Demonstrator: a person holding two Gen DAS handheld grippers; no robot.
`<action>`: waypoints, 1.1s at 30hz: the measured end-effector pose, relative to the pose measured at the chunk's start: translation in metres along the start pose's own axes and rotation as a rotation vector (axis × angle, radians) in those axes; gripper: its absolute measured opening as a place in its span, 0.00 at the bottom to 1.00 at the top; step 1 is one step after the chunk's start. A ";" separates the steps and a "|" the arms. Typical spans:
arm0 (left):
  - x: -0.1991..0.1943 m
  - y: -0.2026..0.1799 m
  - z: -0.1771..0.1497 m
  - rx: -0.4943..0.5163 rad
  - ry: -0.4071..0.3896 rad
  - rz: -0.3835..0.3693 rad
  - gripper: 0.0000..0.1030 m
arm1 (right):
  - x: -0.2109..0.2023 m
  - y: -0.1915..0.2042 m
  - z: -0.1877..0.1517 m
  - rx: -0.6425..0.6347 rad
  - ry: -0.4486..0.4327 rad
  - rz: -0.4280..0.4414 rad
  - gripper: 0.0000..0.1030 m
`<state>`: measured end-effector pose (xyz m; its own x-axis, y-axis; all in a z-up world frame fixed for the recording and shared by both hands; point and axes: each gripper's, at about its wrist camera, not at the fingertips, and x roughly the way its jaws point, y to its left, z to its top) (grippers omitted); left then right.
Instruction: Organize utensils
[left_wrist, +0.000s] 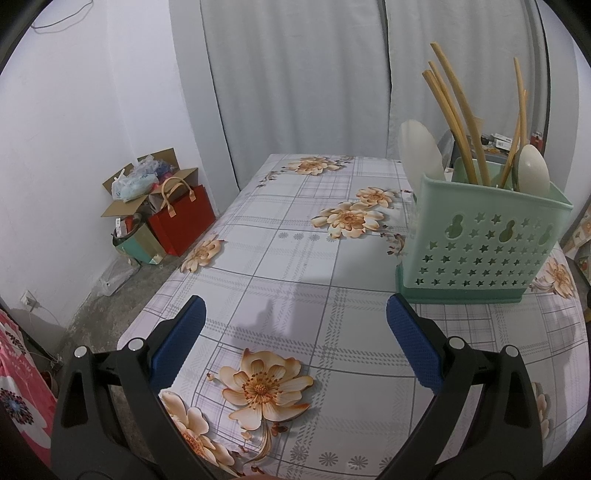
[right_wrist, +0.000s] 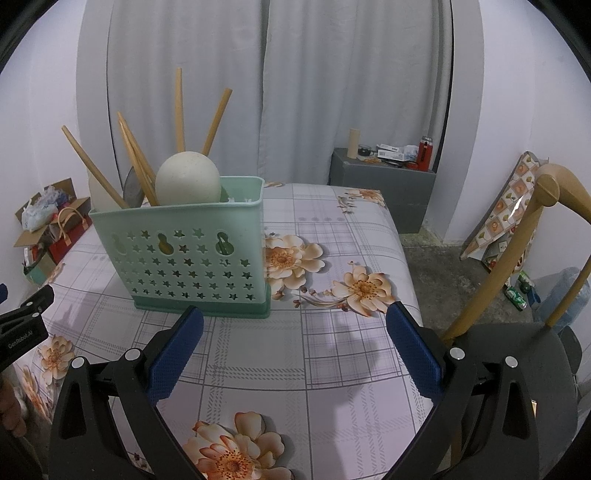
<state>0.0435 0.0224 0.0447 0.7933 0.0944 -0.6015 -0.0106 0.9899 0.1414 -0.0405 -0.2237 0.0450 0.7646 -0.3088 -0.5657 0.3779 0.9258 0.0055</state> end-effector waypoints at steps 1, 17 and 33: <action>0.000 0.000 0.000 0.000 0.000 0.000 0.92 | 0.000 0.001 0.000 0.000 0.000 0.000 0.94; 0.001 -0.001 0.001 -0.002 0.003 -0.002 0.92 | 0.000 0.000 0.000 0.003 0.000 0.001 0.94; -0.004 -0.008 -0.007 0.011 0.014 -0.021 0.92 | 0.000 0.000 0.001 0.008 0.003 0.005 0.94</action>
<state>0.0366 0.0144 0.0405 0.7844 0.0753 -0.6156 0.0128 0.9904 0.1374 -0.0400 -0.2235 0.0455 0.7647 -0.3037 -0.5684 0.3783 0.9256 0.0144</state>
